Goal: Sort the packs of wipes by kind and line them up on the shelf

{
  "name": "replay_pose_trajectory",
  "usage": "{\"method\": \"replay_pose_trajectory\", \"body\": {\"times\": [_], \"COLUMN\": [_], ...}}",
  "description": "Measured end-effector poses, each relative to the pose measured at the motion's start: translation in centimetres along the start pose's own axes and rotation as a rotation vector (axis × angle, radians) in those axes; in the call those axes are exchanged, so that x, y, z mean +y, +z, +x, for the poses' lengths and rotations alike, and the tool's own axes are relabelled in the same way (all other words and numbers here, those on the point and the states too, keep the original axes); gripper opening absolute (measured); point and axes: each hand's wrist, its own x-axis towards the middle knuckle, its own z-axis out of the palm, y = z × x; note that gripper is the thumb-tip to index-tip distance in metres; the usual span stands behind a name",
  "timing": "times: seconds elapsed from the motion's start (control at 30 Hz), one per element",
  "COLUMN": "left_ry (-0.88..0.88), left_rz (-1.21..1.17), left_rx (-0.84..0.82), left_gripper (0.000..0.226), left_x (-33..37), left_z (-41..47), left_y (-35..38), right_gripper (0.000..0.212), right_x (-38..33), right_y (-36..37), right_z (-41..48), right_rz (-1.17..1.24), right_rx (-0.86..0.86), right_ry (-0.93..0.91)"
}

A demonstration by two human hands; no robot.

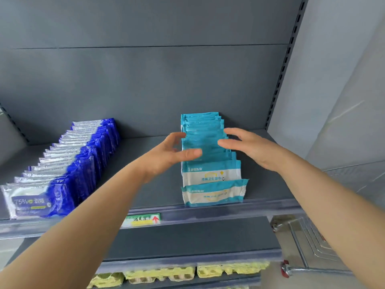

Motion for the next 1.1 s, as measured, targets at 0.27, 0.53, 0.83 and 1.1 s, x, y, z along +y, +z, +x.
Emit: {"method": "replay_pose_trajectory", "body": {"times": [0.27, 0.53, 0.83, 1.1], "left_ry": [0.049, 0.085, 0.031, -0.125], "left_rz": [0.287, 0.328, 0.135, 0.105], "left_rx": [0.158, 0.132, 0.130, 0.180], "left_gripper": [0.086, 0.059, 0.055, 0.058], "left_x": [-3.6, -4.3, -3.8, -4.0], "left_z": [-1.0, -0.6, -2.8, -2.8], "left_y": [2.1, 3.1, 4.6, 5.4], "right_gripper": [0.082, 0.060, 0.074, 0.072], "right_x": [1.5, 2.4, 2.6, 3.2], "right_y": [3.3, 4.7, 4.5, 5.1], "right_z": [-4.9, -3.5, -4.1, -3.1], "right_rz": [-0.378, -0.433, -0.527, -0.619], "right_rx": [0.112, 0.103, 0.106, 0.037], "right_ry": [0.041, -0.007, -0.048, -0.017]}}
